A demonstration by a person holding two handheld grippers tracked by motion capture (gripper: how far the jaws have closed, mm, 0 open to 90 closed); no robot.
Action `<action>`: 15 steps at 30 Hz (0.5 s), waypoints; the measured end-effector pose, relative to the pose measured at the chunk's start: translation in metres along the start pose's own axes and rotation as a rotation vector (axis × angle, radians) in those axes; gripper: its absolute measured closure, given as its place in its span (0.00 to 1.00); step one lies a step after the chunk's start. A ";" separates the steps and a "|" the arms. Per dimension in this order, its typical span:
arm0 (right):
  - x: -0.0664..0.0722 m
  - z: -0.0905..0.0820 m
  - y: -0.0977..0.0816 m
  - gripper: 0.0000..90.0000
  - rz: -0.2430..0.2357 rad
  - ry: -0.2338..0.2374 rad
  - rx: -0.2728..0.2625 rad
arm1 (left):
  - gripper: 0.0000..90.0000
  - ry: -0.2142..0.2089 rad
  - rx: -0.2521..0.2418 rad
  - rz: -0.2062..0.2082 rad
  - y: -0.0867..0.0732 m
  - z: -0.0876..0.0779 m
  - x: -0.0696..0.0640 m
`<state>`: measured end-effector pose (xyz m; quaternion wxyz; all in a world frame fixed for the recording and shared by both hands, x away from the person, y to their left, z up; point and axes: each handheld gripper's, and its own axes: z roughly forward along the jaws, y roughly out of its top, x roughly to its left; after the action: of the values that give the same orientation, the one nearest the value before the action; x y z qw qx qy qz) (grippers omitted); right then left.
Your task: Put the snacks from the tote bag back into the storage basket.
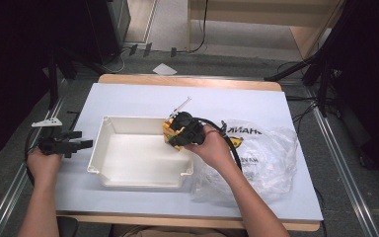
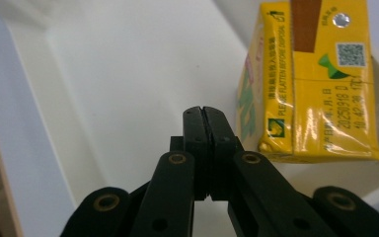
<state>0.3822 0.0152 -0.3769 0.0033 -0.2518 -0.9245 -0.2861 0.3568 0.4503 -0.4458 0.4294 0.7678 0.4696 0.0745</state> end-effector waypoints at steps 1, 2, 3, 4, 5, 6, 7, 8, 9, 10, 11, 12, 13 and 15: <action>-0.001 0.001 -0.001 1.00 0.000 -0.011 0.005 | 0.18 -0.001 0.001 0.002 0.000 0.000 0.000; -0.002 0.002 -0.001 1.00 0.002 -0.013 0.010 | 0.18 0.000 0.002 0.000 0.000 0.000 0.000; -0.002 0.004 -0.002 1.00 -0.001 -0.014 0.012 | 0.18 -0.001 0.004 0.003 0.000 0.000 0.000; -0.003 0.005 -0.002 1.00 -0.001 -0.022 0.017 | 0.18 0.000 0.003 0.001 0.000 0.000 0.000; -0.003 0.006 -0.003 1.00 0.007 -0.021 0.022 | 0.18 0.000 0.002 0.001 0.000 0.000 0.000; -0.004 0.007 -0.003 1.00 0.003 -0.028 0.024 | 0.18 0.000 0.003 0.001 0.000 0.000 0.000; -0.004 0.007 -0.003 1.00 0.008 -0.031 0.026 | 0.18 0.000 0.003 0.001 0.000 0.000 0.000; -0.005 0.008 -0.003 1.00 0.014 -0.028 0.028 | 0.18 -0.002 0.005 0.001 0.000 0.000 0.000; -0.005 0.008 -0.003 1.00 0.014 -0.033 0.027 | 0.18 -0.002 0.005 0.001 0.000 0.000 0.000; -0.006 0.008 -0.004 1.00 0.014 -0.034 0.027 | 0.18 -0.002 0.005 0.001 0.000 0.000 0.000; -0.006 0.009 -0.004 1.00 0.016 -0.034 0.029 | 0.18 -0.003 0.006 0.001 0.000 0.000 0.000; -0.007 0.009 -0.004 1.00 0.019 -0.035 0.027 | 0.18 -0.002 0.006 0.001 0.000 0.000 0.000; -0.007 0.009 -0.004 1.00 0.019 -0.033 0.030 | 0.18 -0.002 0.006 0.002 0.000 0.000 0.000; -0.007 0.010 -0.004 1.00 0.011 -0.036 0.033 | 0.18 -0.002 0.006 0.002 0.000 0.000 0.000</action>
<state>0.3878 0.0143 -0.3886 -0.0078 -0.2618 -0.9277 -0.2662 0.3569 0.4501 -0.4455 0.4276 0.7695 0.4687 0.0729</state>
